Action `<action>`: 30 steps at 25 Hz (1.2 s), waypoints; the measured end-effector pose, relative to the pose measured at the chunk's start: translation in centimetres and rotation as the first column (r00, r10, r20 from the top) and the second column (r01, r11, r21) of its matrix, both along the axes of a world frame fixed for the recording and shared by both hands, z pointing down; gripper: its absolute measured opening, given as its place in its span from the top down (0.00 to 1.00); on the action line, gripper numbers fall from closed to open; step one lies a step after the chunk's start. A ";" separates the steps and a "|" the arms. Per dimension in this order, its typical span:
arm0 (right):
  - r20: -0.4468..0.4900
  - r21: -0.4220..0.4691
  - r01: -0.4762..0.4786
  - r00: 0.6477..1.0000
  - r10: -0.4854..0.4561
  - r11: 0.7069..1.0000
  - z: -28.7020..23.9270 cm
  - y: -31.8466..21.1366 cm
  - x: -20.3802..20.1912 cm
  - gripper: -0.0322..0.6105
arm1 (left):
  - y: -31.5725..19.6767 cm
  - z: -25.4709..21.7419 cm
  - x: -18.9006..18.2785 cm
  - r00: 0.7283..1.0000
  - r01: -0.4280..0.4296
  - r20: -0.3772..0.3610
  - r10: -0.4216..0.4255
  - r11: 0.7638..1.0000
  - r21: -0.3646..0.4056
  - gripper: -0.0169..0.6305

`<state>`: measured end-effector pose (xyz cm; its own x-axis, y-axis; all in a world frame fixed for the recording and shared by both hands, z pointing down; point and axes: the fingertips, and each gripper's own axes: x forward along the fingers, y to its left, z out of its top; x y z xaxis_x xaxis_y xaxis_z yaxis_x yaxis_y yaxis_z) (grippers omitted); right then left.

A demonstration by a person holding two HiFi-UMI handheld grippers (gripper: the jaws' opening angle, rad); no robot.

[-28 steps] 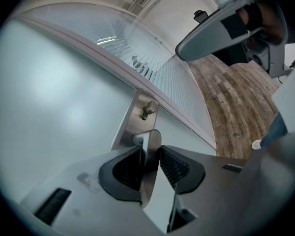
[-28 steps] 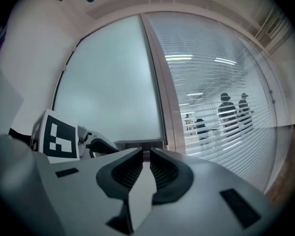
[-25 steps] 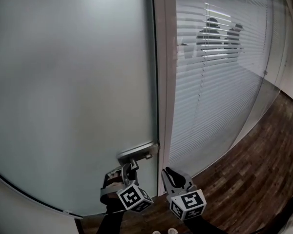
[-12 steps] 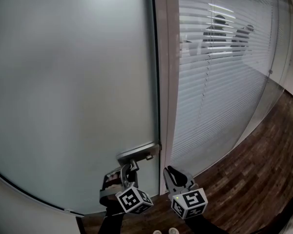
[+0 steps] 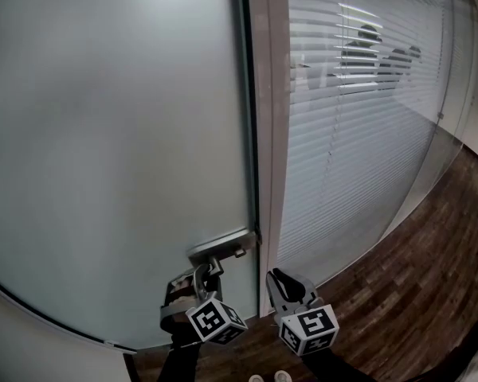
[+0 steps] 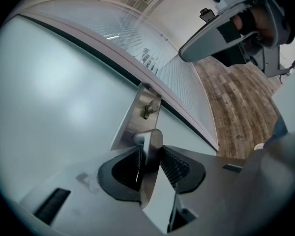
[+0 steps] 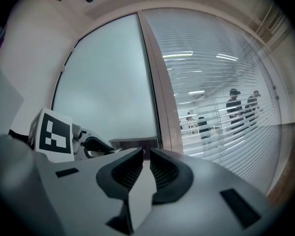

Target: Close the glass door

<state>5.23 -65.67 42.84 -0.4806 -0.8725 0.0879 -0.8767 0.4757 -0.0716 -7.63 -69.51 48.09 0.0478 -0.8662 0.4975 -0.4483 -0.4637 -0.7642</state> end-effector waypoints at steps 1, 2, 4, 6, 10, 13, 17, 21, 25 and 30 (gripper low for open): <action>-0.003 -0.002 -0.003 1.000 0.003 1.000 0.1 -0.1 0.1 0.89 | -0.2 0.1 0.0 1.000 -0.001 -0.001 0.001 1.000 0.000 0.79; -0.001 -0.002 -0.003 1.000 0.003 1.000 0.2 -0.1 0.1 0.89 | -0.3 0.2 0.1 1.000 -0.005 0.000 0.005 1.000 0.005 0.79; 0.010 0.004 0.002 1.000 -0.002 1.000 0.1 0.0 0.0 0.89 | -0.2 0.2 0.1 1.000 -0.014 0.007 0.013 1.000 0.018 0.79; 0.013 0.005 0.004 1.000 -0.005 1.000 0.0 0.3 0.0 0.89 | -0.1 0.1 0.1 1.000 -0.015 0.017 0.015 1.000 0.024 0.79; -0.005 -0.005 0.002 1.000 -0.002 1.000 0.0 0.7 0.2 0.89 | 0.0 0.0 0.2 0.999 0.006 0.048 -0.009 0.998 0.061 0.79; -0.005 0.001 0.000 1.000 0.000 1.000 -0.2 0.8 0.5 0.89 | 0.2 -0.2 0.1 0.999 0.022 0.029 -0.025 0.995 0.094 0.79; 0.009 0.009 -0.006 1.000 0.006 1.000 -0.2 1.0 0.8 0.89 | 1.0 -0.8 -0.1 0.999 0.024 0.026 -0.028 0.991 0.130 0.79; 0.001 0.004 -0.001 1.000 0.001 1.000 -0.2 1.2 0.6 0.89 | 2.1 -1.6 -0.3 0.999 0.037 -0.005 -0.037 0.987 0.157 0.79; 0.010 0.018 0.014 1.000 -0.014 1.000 -0.7 1.4 0.2 0.89 | 3.9 -4.3 -0.1 0.988 0.076 -0.150 -0.041 0.968 0.237 0.79; 0.011 0.044 0.037 0.999 -0.037 0.998 -1.7 1.5 -0.9 0.89 | 4.7 -6.1 0.3 0.894 0.178 -0.443 -0.069 0.962 0.208 0.79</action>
<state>4.37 -64.21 41.17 -0.5133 -0.8571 0.0441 -0.8577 0.5105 -0.0605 -7.37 -64.80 42.02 0.0934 -0.9682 0.2322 -0.7977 -0.2123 -0.5645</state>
